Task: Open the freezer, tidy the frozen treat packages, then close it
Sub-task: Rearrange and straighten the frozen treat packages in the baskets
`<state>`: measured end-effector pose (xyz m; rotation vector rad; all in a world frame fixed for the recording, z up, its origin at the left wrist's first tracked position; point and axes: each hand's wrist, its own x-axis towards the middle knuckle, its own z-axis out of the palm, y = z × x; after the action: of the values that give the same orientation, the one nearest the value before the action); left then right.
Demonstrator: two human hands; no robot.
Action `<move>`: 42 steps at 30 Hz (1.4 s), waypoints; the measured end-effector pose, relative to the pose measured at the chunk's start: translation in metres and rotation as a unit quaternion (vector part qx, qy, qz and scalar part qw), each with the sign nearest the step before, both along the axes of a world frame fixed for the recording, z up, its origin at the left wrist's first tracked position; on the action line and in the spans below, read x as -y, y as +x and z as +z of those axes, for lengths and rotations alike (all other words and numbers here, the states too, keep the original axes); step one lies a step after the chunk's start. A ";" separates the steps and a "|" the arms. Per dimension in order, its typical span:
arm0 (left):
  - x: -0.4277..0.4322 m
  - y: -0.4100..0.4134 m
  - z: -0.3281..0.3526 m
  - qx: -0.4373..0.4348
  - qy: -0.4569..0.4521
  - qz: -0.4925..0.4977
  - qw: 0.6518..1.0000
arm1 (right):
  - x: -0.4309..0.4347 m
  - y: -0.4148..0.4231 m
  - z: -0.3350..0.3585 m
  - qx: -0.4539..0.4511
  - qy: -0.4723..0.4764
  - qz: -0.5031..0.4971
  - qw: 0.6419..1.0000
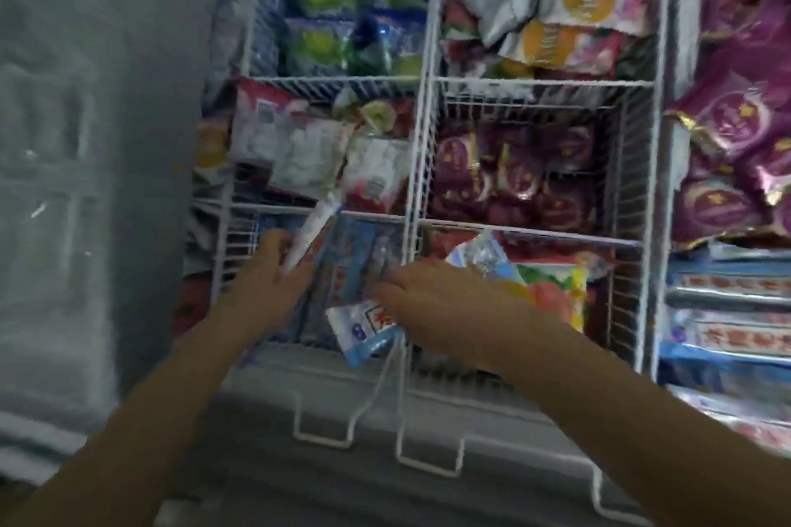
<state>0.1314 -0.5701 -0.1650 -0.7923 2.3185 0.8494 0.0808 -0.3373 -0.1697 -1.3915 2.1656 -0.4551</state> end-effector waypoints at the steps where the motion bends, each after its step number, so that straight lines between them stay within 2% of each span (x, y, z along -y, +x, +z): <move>1: 0.012 0.009 -0.002 0.001 0.004 0.015 1.000 | 0.023 0.005 -0.003 0.014 0.003 0.024 1.000; 6: 0.028 0.013 -0.036 0.006 -0.006 0.053 0.999 | 0.102 0.019 -0.027 0.005 0.024 0.127 0.992; 9: 0.027 0.001 -0.071 0.036 -0.051 0.047 0.997 | 0.121 0.018 -0.053 -0.052 0.045 0.173 0.982; 13: 0.029 -0.003 -0.110 0.076 -0.125 0.012 0.989 | 0.121 0.015 -0.088 -0.074 0.152 0.228 0.959; 15: 0.028 -0.001 -0.123 0.092 -0.148 -0.021 0.984 | 0.119 0.015 -0.101 -0.066 0.209 0.219 0.951; 20: 0.017 0.001 -0.130 0.087 -0.177 -0.149 0.969 | 0.117 0.038 -0.103 -0.005 0.208 0.086 0.974; 23: 0.015 -0.002 -0.118 0.077 -0.186 -0.130 0.971 | 0.100 0.036 -0.093 -0.019 0.145 0.024 0.989; 27: -0.001 -0.003 -0.090 -0.107 -0.146 -0.123 0.976 | 0.047 0.017 -0.070 -0.048 0.030 -0.092 0.994; 31: -0.046 -0.009 -0.064 -0.233 -0.087 -0.218 0.944 | -0.014 0.010 -0.046 -0.020 -0.065 -0.203 0.977; 34: -0.096 -0.022 -0.055 -0.297 -0.053 -0.280 0.911 | -0.062 0.008 -0.036 -0.011 -0.052 -0.268 0.962; 36: -0.143 -0.033 -0.052 -0.318 -0.015 -0.304 0.898 | -0.108 0.006 -0.033 -0.017 -0.010 -0.314 0.949; 42: -0.281 -0.058 -0.048 -0.383 0.054 -0.386 0.838 | -0.252 -0.003 -0.020 -0.083 0.092 -0.431 0.894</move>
<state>0.0734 -0.2887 -0.2128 0.6793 2.8316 0.9789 0.0774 -0.0854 -0.1896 -0.3019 2.8090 -0.4223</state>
